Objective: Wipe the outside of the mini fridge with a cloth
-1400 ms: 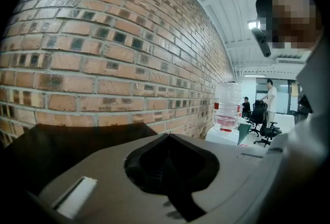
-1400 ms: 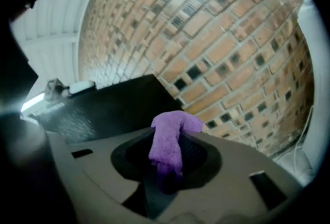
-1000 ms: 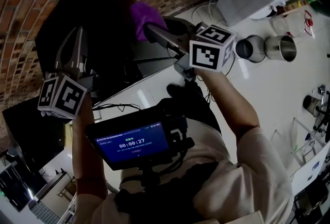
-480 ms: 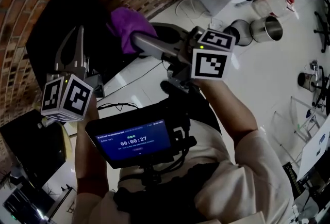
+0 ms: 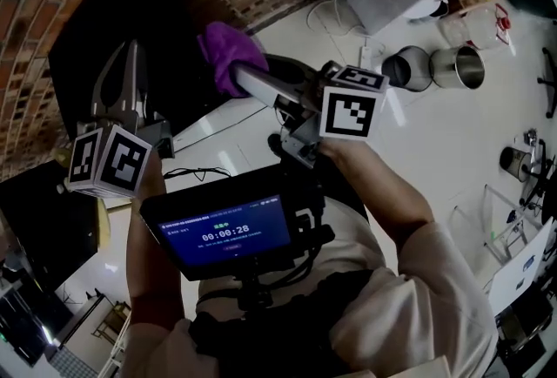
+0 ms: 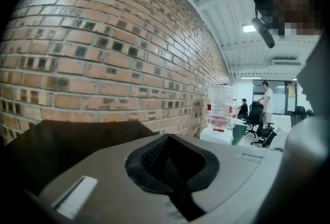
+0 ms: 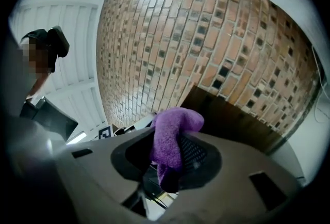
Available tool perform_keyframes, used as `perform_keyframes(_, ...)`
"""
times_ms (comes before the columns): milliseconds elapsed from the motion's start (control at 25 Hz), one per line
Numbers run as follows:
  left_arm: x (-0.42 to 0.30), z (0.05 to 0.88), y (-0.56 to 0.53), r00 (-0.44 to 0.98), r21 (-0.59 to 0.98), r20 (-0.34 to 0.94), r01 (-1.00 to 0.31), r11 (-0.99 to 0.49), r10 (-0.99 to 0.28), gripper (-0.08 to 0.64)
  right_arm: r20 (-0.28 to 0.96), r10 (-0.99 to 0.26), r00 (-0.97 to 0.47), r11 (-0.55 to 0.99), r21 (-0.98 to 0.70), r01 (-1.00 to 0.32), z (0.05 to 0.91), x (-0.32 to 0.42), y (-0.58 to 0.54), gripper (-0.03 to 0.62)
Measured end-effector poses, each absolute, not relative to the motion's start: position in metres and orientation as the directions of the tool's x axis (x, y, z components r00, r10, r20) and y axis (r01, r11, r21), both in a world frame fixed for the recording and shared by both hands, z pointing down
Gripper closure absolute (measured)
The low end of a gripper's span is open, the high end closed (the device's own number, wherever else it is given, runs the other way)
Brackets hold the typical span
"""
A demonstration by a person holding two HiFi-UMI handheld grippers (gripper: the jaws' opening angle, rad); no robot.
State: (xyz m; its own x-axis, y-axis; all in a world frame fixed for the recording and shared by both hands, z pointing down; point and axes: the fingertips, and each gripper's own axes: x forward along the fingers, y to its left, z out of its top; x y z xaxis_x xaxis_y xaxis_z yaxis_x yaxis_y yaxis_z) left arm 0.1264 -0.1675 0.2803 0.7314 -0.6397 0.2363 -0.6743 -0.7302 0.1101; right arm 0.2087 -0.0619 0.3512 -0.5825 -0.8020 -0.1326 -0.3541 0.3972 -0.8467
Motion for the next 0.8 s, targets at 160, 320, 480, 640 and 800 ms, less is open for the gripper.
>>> perform_keyframes(160,0.129,0.28,-0.17,0.718,0.111,0.238,-0.69,-0.716,-0.655,0.558,-0.098,-0.801,-0.591,0.362,-0.865,-0.348,0.37,0.209,-0.062,0.486)
perform_keyframes(320,0.131,0.28,-0.17,0.712,0.11,0.242,-0.696,-0.71,-0.66,0.559,-0.083,-0.792,-0.605,0.347,-0.877,-0.333,0.386,0.209,-0.064,0.486)
perform_keyframes(480,0.13,0.28,-0.17,0.707,0.11,0.239,-0.701,-0.705,-0.666,0.559,-0.067,-0.781,-0.621,0.335,-0.884,-0.326,0.403,0.208,-0.065,0.486)
perform_keyframes(640,0.13,0.279,-0.171,0.703,0.109,0.239,-0.705,-0.701,-0.67,0.559,-0.034,-0.78,-0.625,0.306,-0.892,-0.333,0.423,0.208,-0.066,0.486)
perform_keyframes(800,0.13,0.281,-0.172,0.702,0.11,0.236,-0.707,-0.699,-0.672,0.559,-0.014,-0.776,-0.631,0.294,-0.893,-0.341,0.442,0.207,-0.067,0.486)
